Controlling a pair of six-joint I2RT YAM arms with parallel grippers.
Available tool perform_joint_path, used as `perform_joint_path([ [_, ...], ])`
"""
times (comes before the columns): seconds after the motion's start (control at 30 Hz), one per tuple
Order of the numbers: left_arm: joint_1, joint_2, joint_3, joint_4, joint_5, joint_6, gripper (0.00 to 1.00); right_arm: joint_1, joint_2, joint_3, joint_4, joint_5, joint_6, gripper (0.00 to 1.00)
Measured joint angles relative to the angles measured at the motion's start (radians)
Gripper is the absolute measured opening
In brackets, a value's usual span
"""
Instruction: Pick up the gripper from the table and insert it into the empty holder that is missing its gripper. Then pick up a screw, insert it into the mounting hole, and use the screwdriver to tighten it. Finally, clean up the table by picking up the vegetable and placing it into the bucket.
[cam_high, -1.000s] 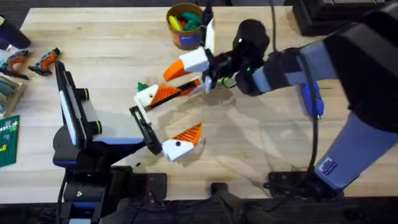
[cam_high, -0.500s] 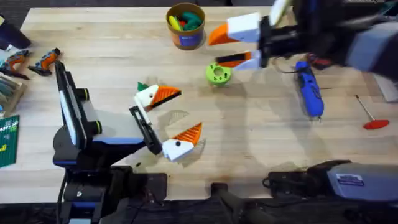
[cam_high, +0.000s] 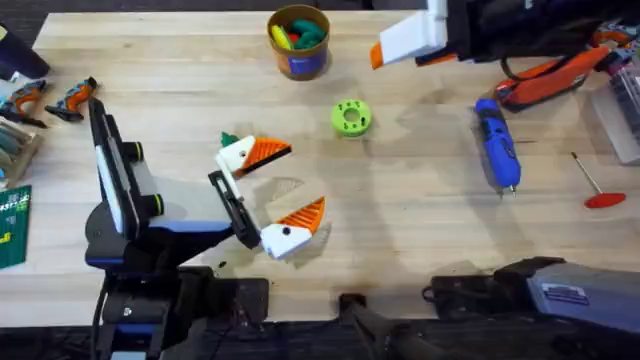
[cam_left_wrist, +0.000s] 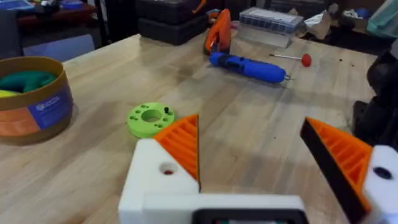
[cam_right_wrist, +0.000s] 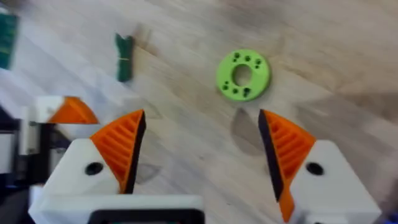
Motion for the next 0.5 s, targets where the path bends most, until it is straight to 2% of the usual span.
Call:
perform_joint_path([
  [0.23, 0.000, 0.000, 0.000, 0.000, 0.000, 0.000, 0.987, 0.111, 0.032, 0.013, -0.027, 0.227, -0.081, 0.990],
  [0.5, 0.000, 0.000, 0.000, 0.000, 0.000, 0.000, 0.987, 0.184, 0.198, 0.089, -0.117, 0.334, -0.101, 0.957],
])
